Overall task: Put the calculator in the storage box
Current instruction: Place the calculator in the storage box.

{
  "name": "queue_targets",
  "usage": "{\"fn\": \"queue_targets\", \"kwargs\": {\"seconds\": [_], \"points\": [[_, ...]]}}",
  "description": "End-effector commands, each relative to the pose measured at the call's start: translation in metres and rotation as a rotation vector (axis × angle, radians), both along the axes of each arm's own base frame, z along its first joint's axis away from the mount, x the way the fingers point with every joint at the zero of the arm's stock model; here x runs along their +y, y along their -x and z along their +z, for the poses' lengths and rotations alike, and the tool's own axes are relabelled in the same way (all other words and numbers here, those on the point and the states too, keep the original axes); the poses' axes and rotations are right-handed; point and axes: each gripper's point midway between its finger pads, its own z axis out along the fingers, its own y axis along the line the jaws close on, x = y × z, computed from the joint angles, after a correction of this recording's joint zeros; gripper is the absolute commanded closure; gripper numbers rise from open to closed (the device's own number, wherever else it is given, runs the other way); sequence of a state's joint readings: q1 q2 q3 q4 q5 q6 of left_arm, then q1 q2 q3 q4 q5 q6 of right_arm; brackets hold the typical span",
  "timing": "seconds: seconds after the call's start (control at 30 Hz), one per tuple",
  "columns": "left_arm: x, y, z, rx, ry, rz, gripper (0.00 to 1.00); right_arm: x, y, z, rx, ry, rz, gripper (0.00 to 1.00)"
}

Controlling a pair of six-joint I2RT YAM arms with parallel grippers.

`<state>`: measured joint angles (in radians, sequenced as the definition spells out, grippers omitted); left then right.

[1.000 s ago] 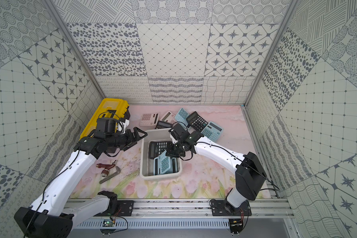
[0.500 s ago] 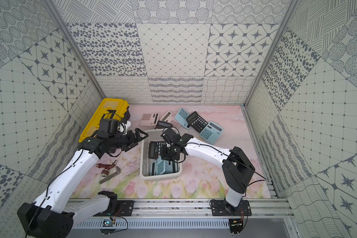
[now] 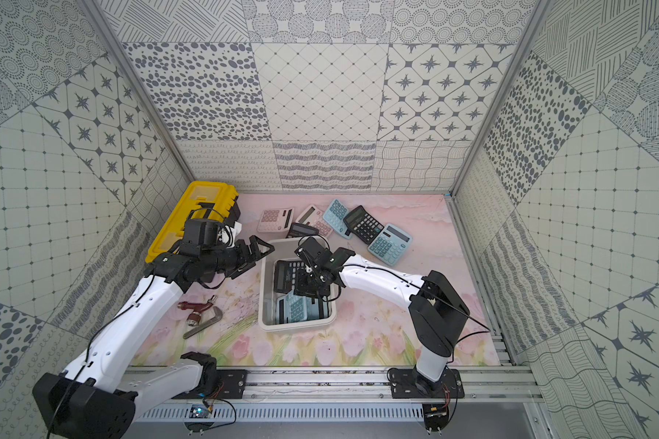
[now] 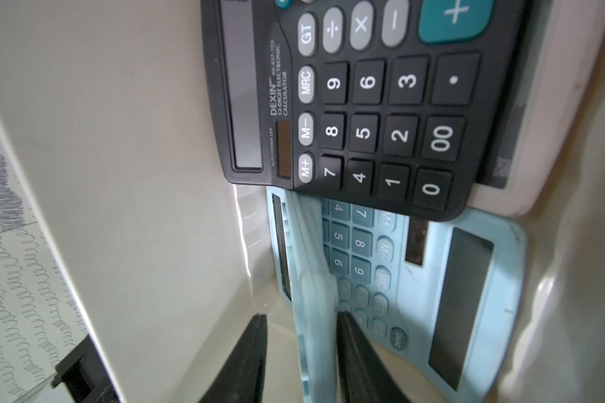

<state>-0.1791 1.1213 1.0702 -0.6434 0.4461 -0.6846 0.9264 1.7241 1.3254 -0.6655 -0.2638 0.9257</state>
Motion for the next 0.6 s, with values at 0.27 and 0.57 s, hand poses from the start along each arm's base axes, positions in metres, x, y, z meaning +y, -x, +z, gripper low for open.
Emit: {"fn": "queue_targets", "kwargs": {"seconds": [0.27,0.57], "points": [[0.003,0.000,0.007,-0.013,-0.025,-0.003,0.00,-0.024,-0.012,0.034,-0.084,0.033,0.005,0.49],[0.000,-0.008,0.041,-0.048,-0.015,-0.013,0.00,-0.052,-0.031,0.087,-0.193,-0.092,0.015,0.16]]}}
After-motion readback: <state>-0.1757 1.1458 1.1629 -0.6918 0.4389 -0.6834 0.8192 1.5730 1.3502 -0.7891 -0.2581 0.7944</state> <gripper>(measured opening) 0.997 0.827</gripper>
